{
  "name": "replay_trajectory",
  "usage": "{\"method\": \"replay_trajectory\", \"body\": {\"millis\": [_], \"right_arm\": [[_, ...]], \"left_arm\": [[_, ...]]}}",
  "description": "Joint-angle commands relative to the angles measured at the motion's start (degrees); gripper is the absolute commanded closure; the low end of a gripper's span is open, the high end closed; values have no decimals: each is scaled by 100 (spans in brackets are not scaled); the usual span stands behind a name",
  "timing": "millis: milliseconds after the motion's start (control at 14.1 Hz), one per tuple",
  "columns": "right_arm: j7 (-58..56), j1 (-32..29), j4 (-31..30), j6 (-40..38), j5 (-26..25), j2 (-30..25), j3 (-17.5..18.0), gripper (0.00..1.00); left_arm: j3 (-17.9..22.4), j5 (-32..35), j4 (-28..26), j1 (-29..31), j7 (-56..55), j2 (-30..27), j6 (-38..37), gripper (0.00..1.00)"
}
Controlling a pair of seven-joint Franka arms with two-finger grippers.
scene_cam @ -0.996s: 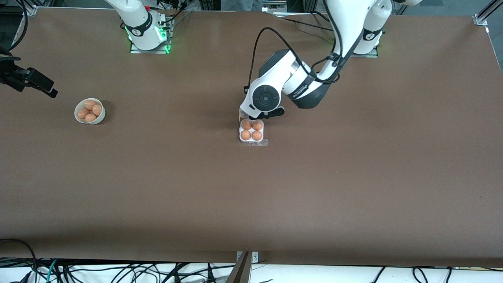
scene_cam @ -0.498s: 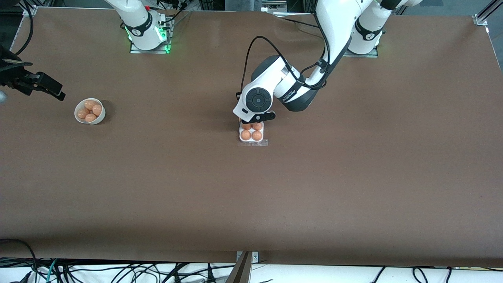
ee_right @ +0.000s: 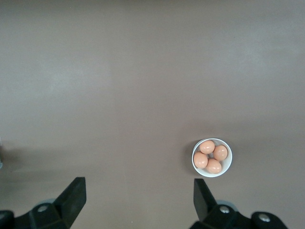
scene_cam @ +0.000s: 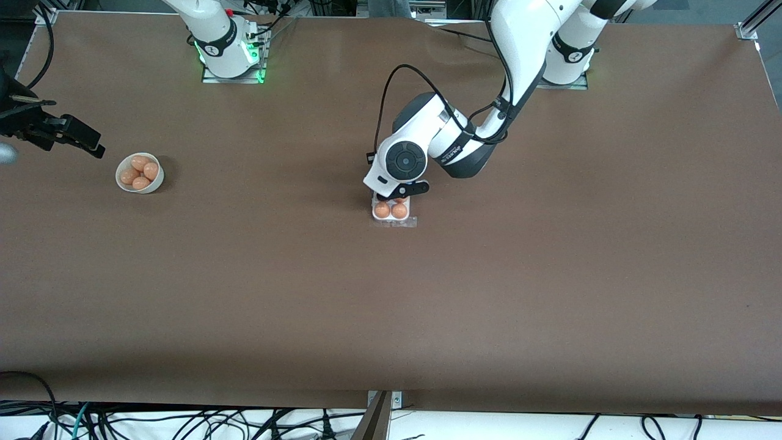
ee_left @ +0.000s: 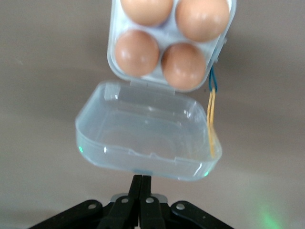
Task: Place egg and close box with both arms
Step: 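Push the clear lid over the eggs with the left gripper, then lift the left gripper away from the closed carton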
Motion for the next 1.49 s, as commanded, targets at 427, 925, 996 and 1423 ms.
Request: {"method": "replay_trajectory", "body": {"millis": [427,925,996,1423], "right_arm": [[-203,-2,-6,1,16,-23,17,0],[-203,-2,-6,1,16,-23,17,0],[-212,-2,-6,9,16,-23,17,0],[-221,-2,-6,9,16,-14,17,0]], "left_arm": [[97,819,246,-17,4,114,562,95],[484,1057,974,570,143,-377,-6,27],[484,1249,1115,781,362,-552,-269,21],[440,2490,1266,1906,1496,-1582,-1307,0]]}}
